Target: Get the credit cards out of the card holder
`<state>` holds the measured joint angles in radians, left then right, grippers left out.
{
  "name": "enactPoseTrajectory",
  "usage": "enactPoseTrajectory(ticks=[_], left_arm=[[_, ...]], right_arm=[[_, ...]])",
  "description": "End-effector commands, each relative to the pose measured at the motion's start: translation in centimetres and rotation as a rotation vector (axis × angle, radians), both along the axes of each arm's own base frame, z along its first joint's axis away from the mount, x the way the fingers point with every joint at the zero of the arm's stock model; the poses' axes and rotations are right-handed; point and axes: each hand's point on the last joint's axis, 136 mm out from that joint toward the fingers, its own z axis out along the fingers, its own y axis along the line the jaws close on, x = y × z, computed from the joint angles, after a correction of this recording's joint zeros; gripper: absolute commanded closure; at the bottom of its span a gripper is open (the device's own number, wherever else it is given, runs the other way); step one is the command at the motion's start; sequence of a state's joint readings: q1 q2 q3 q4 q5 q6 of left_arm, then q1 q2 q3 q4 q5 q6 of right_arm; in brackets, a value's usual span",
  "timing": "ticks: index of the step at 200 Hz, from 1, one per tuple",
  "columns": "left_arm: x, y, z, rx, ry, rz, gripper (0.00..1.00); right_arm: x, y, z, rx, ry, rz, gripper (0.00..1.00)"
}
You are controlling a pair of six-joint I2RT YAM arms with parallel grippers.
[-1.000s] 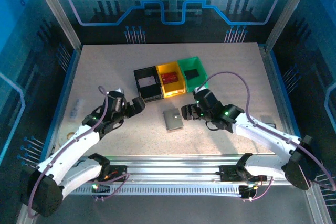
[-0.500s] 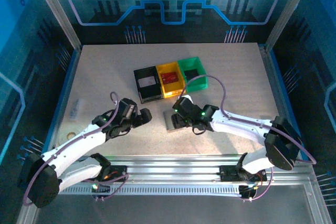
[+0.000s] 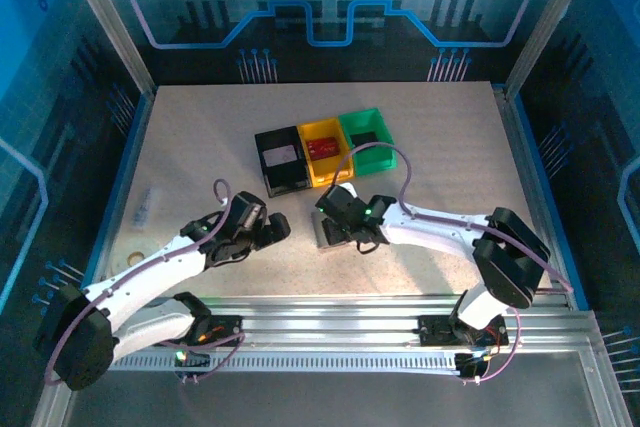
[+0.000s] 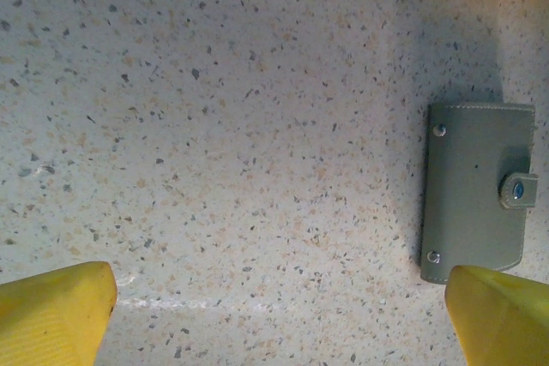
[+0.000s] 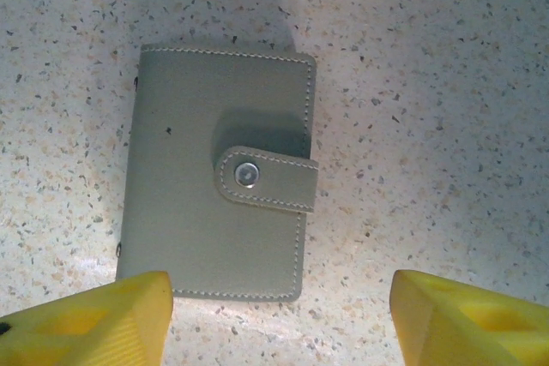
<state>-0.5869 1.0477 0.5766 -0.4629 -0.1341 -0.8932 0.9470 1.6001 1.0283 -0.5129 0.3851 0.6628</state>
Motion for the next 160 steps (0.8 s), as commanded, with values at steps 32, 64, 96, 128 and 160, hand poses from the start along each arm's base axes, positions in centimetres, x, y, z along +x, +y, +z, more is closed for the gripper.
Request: enactPoseTrajectory(ticks=[32, 64, 96, 128, 160], left_arm=[[-0.3, -1.1, -0.4, -0.026, 0.013, -0.016, 0.01], [-0.3, -1.7, -0.5, -0.059, 0.007, -0.021, 0.01], [-0.4, -2.1, -0.7, -0.073, 0.005, -0.031, 0.01], [-0.6, -2.3, -1.0, -0.077, 0.01, -0.035, 0.01], [-0.7, -2.4, -1.2, -0.078, 0.01, -0.037, 0.0]], right_arm=[[0.5, 2.0, -1.2, -0.022, 0.025, 0.015, 0.38], [0.9, 2.3, -2.2, -0.041, 0.051, 0.012, 0.43], [1.4, 2.5, -2.8, -0.048, 0.056, 0.005, 0.47], [1.8, 2.1, -3.1, -0.07, 0.046, -0.005, 0.51], [2.5, 2.0, -3.1, -0.076, 0.042, -0.017, 0.56]])
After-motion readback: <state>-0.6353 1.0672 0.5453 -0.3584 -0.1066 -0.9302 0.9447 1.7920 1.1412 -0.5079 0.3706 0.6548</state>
